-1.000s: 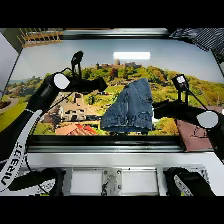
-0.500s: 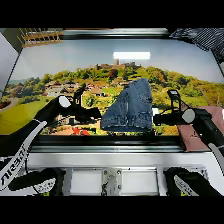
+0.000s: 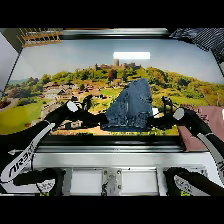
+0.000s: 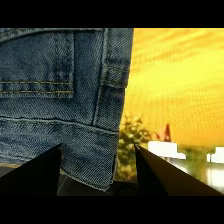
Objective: Fold the clothes and pants, and hang the long-sleeved shirts on hangers.
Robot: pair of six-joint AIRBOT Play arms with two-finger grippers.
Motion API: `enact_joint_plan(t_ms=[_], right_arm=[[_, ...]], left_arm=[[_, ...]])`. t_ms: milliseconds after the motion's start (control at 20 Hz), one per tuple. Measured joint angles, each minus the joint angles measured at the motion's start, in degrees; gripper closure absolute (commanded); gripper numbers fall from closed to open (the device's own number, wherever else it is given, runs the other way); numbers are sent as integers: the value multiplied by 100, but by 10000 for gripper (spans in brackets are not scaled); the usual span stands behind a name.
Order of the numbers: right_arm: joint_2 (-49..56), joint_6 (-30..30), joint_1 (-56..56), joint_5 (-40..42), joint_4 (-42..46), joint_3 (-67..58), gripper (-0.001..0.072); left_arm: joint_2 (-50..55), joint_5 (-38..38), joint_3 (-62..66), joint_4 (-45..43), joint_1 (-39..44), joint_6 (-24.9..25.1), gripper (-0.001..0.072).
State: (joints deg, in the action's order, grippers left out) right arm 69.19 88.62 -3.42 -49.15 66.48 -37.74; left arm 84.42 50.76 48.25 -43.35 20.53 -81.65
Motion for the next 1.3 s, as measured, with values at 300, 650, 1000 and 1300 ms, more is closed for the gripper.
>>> enact_joint_plan(t_ms=[300,650,1000,1300], right_arm=[[372,-474,-92,118,-675,0,668],[-142,-748,-155,-592,-98,-1038,669],[-2227,-787,-162,-1580,691,-4339,669],[-3215,-411,-164,-1635,750,-4850,669]], left_arm=[[177,94,0,605,4,339,672],[-391,778,817,684,-326,461,672],[-2741,1512,3077,745,-538,389,672],[-3921,1587,3344,2,138,-719,672]])
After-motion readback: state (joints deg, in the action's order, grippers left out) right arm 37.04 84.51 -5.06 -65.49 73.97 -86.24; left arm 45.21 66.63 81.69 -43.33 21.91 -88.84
